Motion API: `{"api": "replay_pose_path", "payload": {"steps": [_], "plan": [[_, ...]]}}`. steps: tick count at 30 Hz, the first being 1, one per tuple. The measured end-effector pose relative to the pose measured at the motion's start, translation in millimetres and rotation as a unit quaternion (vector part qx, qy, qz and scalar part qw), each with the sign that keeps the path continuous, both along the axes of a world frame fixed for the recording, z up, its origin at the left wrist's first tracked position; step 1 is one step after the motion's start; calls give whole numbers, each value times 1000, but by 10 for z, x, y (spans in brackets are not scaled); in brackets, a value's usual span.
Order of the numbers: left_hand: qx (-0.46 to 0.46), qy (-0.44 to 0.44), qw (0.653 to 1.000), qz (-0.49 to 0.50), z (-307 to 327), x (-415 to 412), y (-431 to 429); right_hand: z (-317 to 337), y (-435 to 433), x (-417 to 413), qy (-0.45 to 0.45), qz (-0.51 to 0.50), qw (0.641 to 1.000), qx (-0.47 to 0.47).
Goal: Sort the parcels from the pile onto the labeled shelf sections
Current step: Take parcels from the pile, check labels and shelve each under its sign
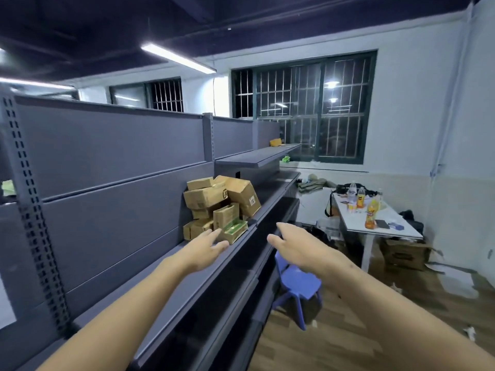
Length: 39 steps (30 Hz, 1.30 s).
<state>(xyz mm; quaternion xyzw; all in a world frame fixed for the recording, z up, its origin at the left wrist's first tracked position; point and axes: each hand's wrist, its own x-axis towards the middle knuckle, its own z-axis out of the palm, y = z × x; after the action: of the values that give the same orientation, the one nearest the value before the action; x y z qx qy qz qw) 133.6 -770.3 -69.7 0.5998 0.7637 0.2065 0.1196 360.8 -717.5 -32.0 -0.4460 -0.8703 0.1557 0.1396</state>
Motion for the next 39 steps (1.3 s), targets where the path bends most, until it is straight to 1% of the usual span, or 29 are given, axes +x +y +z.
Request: {"api": "replay_pose_path", "payload": {"steps": [3, 6, 13, 17, 20, 22, 25, 29, 34, 36, 39], "plan": [[12, 9, 1000, 23, 70, -74, 495, 25, 570, -148, 9, 28, 1000, 0], [9, -2, 999, 39, 30, -229, 970, -76, 1148, -356, 13, 50, 999, -8], [36, -39, 997, 63, -145, -908, 2216, -303, 2508, -1096, 0, 86, 996, -4], [62, -55, 993, 87, -121, -1464, 2929, -98, 3277, -1567, 4, 93, 996, -1], [99, -68, 986, 114, -35, -1821, 3465, 137, 3867, -1923, 46, 99, 994, 11], [99, -85, 984, 124, -9, -2009, 3765, 203, 4174, -2179, 54, 113, 992, 13], [93, -92, 980, 149, -33, -2311, 4112, 132, 4582, -2616, 48, 150, 987, 9], [88, -104, 972, 189, -114, -2696, 4412, -17, 5100, -3289, 44, 202, 978, -34], [93, -90, 959, 250, -192, -3097, 4701, -201, 5754, -4210, 94, 251, 961, -62], [95, -89, 955, 267, -159, -3163, 4817, -282, 5947, -4529, 122, 261, 955, -62], [93, -73, 947, 298, -123, -3231, 5038, -383, 6144, -4900, 139, 291, 944, -62]]}}
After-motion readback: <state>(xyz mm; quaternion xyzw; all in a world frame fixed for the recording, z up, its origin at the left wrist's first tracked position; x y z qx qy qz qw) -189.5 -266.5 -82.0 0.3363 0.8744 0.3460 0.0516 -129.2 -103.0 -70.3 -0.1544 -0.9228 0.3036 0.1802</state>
